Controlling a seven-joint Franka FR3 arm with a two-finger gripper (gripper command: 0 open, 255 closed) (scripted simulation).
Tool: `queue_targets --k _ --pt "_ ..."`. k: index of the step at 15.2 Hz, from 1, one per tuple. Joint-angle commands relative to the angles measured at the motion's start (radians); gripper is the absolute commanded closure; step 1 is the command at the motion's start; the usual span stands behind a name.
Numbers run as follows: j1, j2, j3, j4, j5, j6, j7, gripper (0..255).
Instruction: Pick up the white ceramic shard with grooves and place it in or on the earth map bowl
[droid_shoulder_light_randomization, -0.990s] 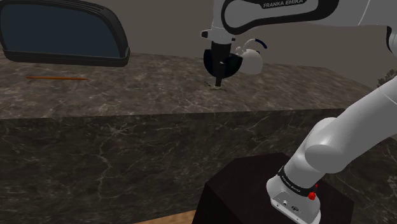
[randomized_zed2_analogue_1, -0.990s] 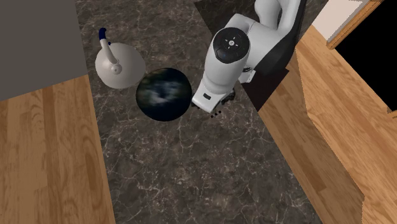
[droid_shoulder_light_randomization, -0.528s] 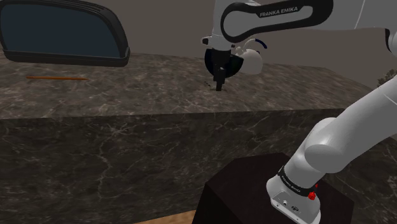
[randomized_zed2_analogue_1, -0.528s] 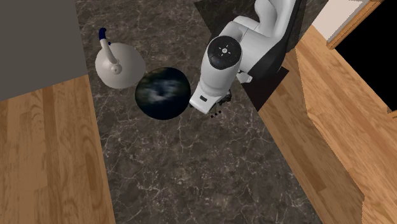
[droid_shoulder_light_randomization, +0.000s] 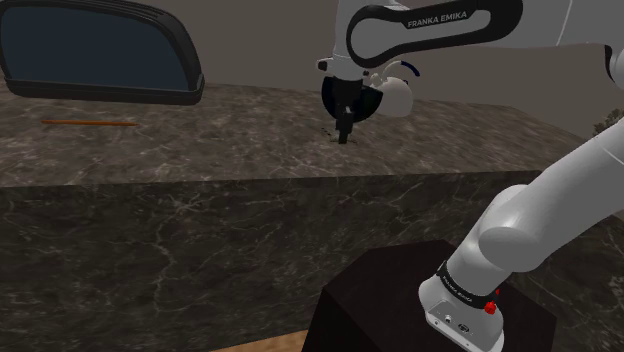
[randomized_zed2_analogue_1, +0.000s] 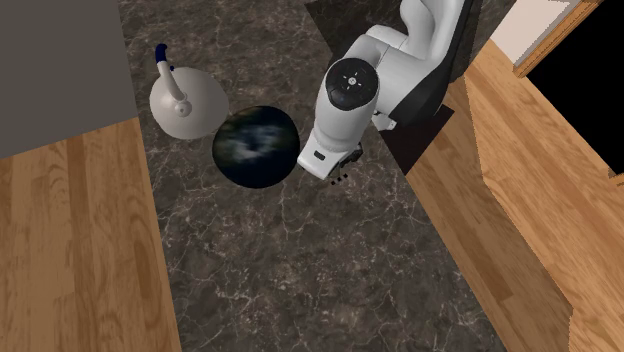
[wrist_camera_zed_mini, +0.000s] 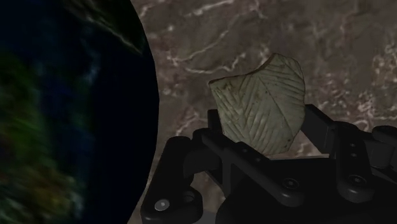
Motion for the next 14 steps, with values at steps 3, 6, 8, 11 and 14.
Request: queue_targets --k 3,6,8,11,14 --pt "0.0 0.0 0.0 0.0 0.0 0.0 0.0 255" --pt "0.0 -0.003 0.0 0.012 0.0 -0.015 -0.001 255" --pt "0.0 -0.006 -0.001 0.036 0.001 -0.042 -0.003 255" --pt "0.0 -0.008 -0.001 0.074 0.002 -0.082 -0.006 255" --pt "-0.001 -0.009 -0.002 0.114 0.002 -0.123 -0.009 255"
